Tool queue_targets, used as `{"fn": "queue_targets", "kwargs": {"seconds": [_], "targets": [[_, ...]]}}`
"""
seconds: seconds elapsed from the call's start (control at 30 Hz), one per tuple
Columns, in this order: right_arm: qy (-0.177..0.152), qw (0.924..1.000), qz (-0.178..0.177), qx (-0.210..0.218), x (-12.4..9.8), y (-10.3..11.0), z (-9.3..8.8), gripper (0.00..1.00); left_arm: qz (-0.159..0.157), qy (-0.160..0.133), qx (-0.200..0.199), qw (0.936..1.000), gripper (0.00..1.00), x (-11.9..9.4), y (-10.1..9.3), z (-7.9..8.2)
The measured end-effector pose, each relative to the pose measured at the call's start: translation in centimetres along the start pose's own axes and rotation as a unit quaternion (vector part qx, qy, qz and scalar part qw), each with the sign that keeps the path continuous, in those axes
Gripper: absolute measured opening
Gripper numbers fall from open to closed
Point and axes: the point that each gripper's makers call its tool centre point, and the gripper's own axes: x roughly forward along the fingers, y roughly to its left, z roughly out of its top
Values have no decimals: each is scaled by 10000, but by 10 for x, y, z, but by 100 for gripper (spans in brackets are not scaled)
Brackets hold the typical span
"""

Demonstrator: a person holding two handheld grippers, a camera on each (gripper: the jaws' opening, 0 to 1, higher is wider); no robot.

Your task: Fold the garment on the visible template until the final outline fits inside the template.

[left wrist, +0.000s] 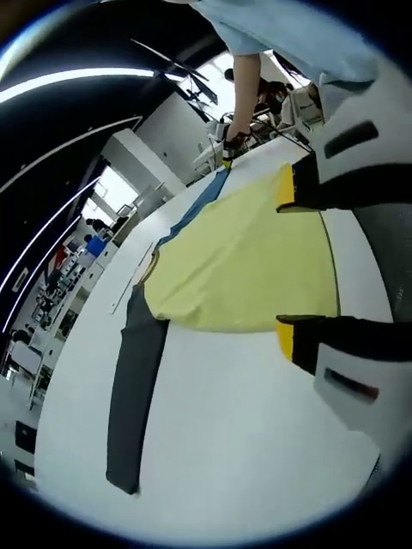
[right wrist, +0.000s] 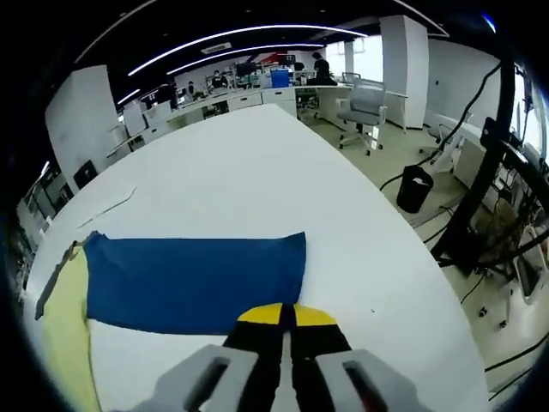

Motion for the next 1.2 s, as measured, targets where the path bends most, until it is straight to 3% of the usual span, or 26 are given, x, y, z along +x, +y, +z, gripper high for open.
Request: {"fn": "queue_targets", "kwargs": {"seconds": [0.27, 0.47, 0.73, 1.03, 1.2], "targets": [[-251, 9984, 313, -408, -7, 19, 37, 0, -69, -326, -51, 9994, 44, 1, -1, 12], [-496, 9933, 821, -645, -3, 65, 65, 0, -140, -397, 45, 9991, 43, 1, -5, 11], [-566, 9787, 1622, -1126, 1, 153, 75, 0, -238, -750, 36, 9969, 43, -7, -9, 26], [-672, 9545, 2559, -1376, -19, 261, 79, 0, -297, -1051, -52, 9940, 41, -13, -9, 35], [-678, 9436, 2900, -1445, -27, 306, 76, 0, -338, -1149, -105, 9927, 41, -14, -10, 39]]}}
